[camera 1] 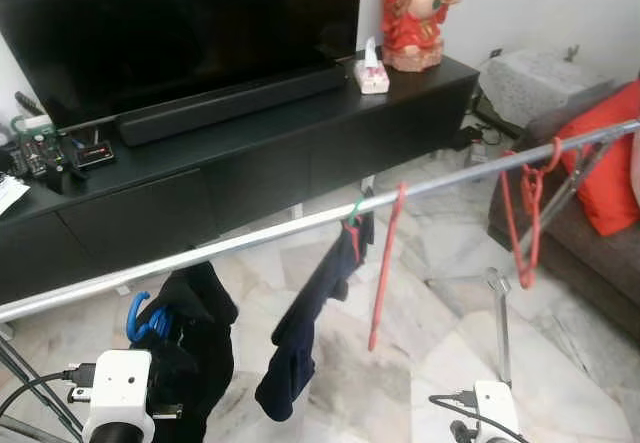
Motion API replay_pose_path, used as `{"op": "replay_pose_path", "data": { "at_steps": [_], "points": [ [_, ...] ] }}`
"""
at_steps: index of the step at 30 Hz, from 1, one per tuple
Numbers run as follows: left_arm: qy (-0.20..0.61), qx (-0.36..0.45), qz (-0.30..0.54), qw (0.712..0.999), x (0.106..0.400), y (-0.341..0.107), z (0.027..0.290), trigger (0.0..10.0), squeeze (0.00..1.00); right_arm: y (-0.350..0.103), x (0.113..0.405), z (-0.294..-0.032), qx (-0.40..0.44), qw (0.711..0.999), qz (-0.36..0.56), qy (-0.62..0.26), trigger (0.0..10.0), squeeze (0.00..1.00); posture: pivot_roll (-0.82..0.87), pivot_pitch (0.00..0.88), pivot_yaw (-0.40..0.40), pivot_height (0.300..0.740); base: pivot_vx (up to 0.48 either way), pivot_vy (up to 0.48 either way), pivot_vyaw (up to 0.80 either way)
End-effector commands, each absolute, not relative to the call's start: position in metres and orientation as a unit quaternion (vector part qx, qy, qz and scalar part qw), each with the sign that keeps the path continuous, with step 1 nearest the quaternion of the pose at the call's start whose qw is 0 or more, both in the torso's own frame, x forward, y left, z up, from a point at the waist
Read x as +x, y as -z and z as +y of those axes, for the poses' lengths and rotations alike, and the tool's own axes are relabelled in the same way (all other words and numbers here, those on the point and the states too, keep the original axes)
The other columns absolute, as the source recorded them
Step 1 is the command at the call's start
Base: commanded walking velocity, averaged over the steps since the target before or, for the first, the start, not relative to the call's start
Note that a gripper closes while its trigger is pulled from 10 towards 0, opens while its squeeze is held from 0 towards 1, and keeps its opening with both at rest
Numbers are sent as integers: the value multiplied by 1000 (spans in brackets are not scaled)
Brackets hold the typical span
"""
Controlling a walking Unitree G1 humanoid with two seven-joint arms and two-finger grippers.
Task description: Hang hanger
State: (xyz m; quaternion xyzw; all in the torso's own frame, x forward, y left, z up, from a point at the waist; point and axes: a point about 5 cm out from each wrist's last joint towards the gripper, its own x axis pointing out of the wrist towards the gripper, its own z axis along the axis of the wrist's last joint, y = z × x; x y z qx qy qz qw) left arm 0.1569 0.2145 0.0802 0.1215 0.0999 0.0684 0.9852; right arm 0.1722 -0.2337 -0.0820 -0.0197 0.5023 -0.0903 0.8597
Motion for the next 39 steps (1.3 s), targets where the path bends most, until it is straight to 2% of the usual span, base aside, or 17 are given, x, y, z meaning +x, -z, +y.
{"op": "replay_pose_path", "data": {
  "at_steps": [1,23,30,39],
  "points": [
    [-63,129,85,986,159,-87,213,10000,0,84,167,-236,-18,855,509,95,10000,0,-7,0,0,740,-247,0,0],
    [-60,124,87,987,158,-86,210,10000,0,85,164,-236,-16,854,511,98,10000,0,-5,0,1,740,-280,0,0],
    [-60,124,88,987,159,-87,211,10000,0,84,166,-236,-21,855,509,94,10000,0,-4,0,2,740,-297,0,796],
    [-59,123,88,987,161,-87,210,10000,0,84,166,-236,-15,855,509,100,10000,0,-1,0,0,740,-298,0,0]
  ]
}}
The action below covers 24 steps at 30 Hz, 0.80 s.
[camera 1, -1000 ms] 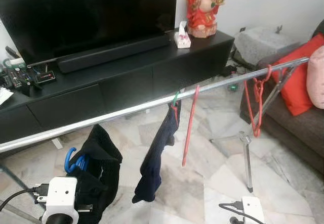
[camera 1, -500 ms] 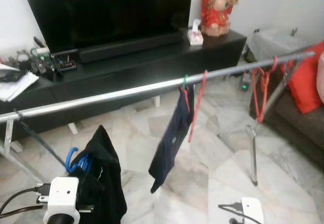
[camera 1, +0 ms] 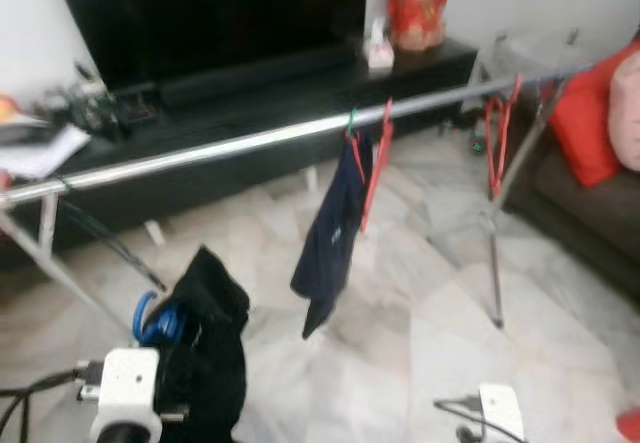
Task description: Hang hanger
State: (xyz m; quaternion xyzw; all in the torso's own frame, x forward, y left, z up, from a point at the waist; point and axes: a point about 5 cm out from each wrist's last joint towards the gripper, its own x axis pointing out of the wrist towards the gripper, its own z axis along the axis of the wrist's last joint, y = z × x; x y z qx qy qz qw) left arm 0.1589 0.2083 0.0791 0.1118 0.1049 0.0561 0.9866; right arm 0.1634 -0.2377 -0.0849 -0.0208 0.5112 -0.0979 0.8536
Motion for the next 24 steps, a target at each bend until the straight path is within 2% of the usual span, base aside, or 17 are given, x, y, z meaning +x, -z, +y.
{"op": "replay_pose_path", "data": {
  "at_steps": [1,24],
  "points": [
    [-59,123,88,987,161,-87,211,10000,0,84,166,-236,-15,855,509,100,10000,0,-1,0,0,740,-300,0,0],
    [-65,118,88,987,163,-89,210,10000,0,83,170,-235,-13,856,506,104,10000,0,-3,0,-2,740,-300,0,0]
  ]
}}
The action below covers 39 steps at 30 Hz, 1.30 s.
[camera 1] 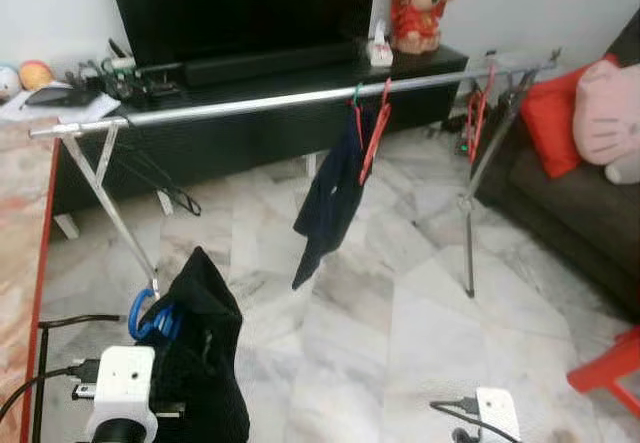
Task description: Hang hanger
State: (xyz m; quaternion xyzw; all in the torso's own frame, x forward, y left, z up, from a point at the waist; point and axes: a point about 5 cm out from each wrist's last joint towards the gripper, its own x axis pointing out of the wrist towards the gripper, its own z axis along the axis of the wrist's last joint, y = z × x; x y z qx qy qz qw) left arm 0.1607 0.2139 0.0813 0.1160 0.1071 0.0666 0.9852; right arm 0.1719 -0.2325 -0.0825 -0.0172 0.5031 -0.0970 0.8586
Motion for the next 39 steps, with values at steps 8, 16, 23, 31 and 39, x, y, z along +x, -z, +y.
{"op": "replay_pose_path", "data": {
  "at_steps": [8,16,23,31,39],
  "points": [
    [-62,118,89,987,163,-90,209,10000,0,83,170,-236,-12,856,506,105,10000,0,0,0,-2,740,-301,0,0],
    [-61,119,90,987,162,-90,209,10000,0,83,169,-235,-13,856,507,103,10000,0,4,0,-2,740,-305,0,0],
    [-58,120,91,987,161,-89,209,10000,0,84,168,-235,-13,855,508,102,10000,0,3,0,1,740,-308,0,0],
    [-54,120,91,987,162,-90,207,10000,0,84,166,-236,-14,855,509,101,10000,0,6,0,2,740,-309,0,0],
    [-52,119,93,987,161,-90,207,10000,0,84,166,-235,-14,855,509,99,10000,0,8,0,2,740,-310,0,0]
  ]
}}
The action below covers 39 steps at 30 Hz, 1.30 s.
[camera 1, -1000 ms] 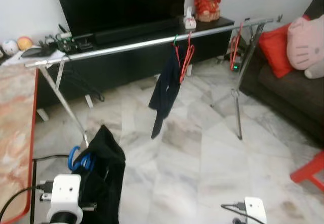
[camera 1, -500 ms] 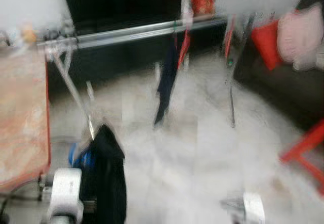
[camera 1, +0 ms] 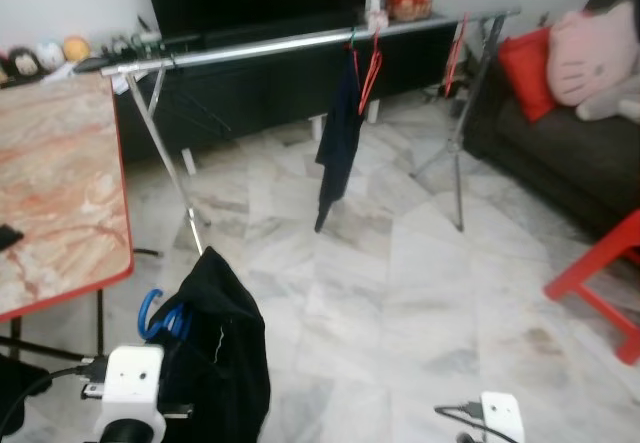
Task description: Hang hanger
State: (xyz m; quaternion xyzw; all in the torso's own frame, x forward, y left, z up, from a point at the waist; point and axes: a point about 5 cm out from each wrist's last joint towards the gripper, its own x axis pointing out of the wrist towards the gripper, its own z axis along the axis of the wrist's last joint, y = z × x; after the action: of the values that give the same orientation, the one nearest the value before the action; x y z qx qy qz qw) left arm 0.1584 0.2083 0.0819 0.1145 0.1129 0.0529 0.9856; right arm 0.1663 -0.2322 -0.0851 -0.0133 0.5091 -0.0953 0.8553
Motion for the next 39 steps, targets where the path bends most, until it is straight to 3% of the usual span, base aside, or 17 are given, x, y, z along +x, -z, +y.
{"op": "replay_pose_path", "data": {
  "at_steps": [1,16,22,39],
  "points": [
    [-52,119,93,987,161,-90,207,10000,0,84,166,-235,-14,855,509,99,10000,0,8,0,2,740,-311,0,0],
    [-50,120,95,987,162,-90,206,10000,0,84,166,-235,-8,857,505,103,10000,0,13,0,1,740,-313,0,0],
    [-44,130,89,987,169,-97,204,10000,0,83,169,-235,-10,866,489,100,10000,0,14,0,-1,740,0,0,0],
    [79,163,47,982,205,-124,168,10000,0,71,186,-232,-72,907,414,9,10000,0,0,0,-13,740,0,0,0]
  ]
}}
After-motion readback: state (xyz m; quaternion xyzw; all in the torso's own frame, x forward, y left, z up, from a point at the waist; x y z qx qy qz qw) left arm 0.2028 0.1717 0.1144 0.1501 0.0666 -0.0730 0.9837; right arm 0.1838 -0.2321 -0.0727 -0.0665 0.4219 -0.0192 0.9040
